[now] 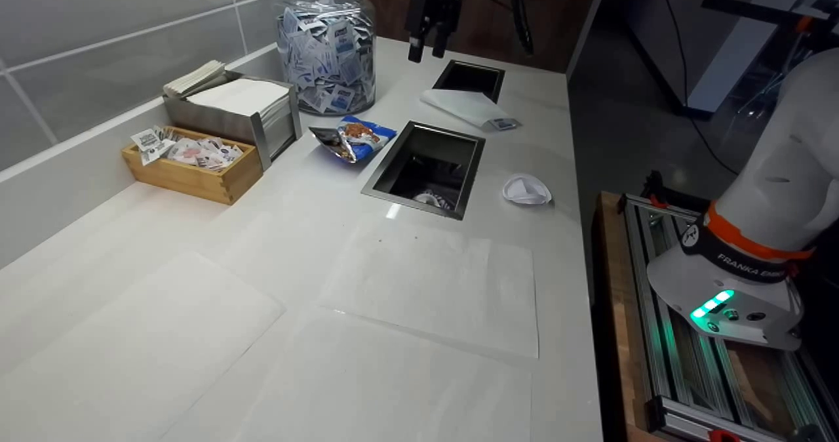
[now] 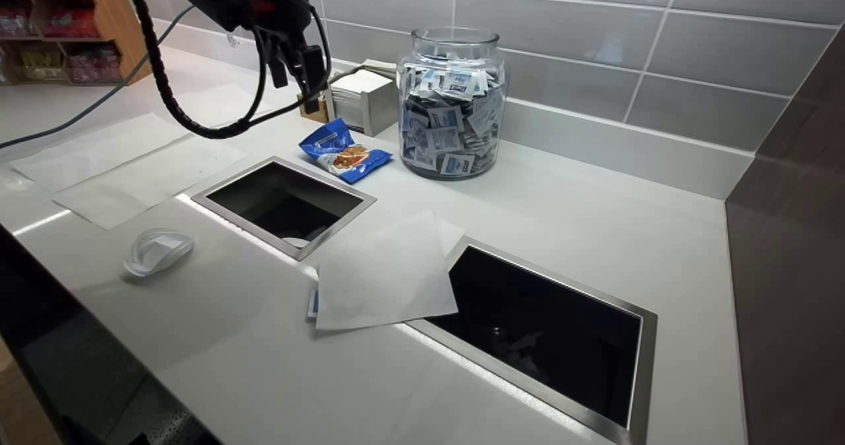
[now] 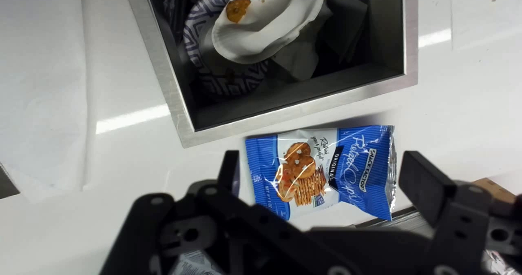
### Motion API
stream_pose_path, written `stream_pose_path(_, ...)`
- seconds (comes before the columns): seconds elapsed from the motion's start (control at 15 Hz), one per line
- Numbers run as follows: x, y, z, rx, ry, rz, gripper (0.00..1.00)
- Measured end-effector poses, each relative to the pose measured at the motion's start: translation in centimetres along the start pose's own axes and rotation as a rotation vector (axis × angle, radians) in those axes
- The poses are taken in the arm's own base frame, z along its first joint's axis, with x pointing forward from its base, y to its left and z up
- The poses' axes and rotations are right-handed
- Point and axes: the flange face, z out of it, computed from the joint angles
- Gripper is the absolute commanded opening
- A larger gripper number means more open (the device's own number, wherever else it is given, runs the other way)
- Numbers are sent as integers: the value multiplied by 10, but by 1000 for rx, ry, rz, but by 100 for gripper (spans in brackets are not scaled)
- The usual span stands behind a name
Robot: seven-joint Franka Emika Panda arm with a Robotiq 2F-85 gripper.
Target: Push down on the blue and white packet nine times
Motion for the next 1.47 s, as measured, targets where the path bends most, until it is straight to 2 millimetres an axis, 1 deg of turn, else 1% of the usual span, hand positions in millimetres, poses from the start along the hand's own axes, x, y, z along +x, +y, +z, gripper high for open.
stream_pose_path(0.27, 1, -1, 0, 1, 1, 15, 100)
stream_pose_path(0.4, 4, -5, 2, 15, 1, 46, 100)
stream_pose_path(0.6, 18, -18, 12, 20, 10, 110, 100)
stream_pose_path(0.8, 36, -23, 29, 5, 22, 188, 99)
stream_pose_path(0.87, 43, -24, 36, -2, 23, 213, 74)
stream_pose_path(0.93, 48, -25, 42, -8, 19, 233, 74)
stream_pose_path(1.0, 54, -25, 48, -14, 15, 249, 70)
stream_pose_path(1.07, 59, -25, 54, -21, 10, 261, 60)
stream_pose_path(1.2, 69, -25, 65, -38, 4, 281, 44)
stream_pose_path(1.33, 77, -26, 76, -54, -4, 293, 30)
stream_pose_path(1.4, 81, -27, 82, -60, -7, 297, 21)
stream_pose_path(1.47, 83, -27, 87, -63, -11, 301, 14)
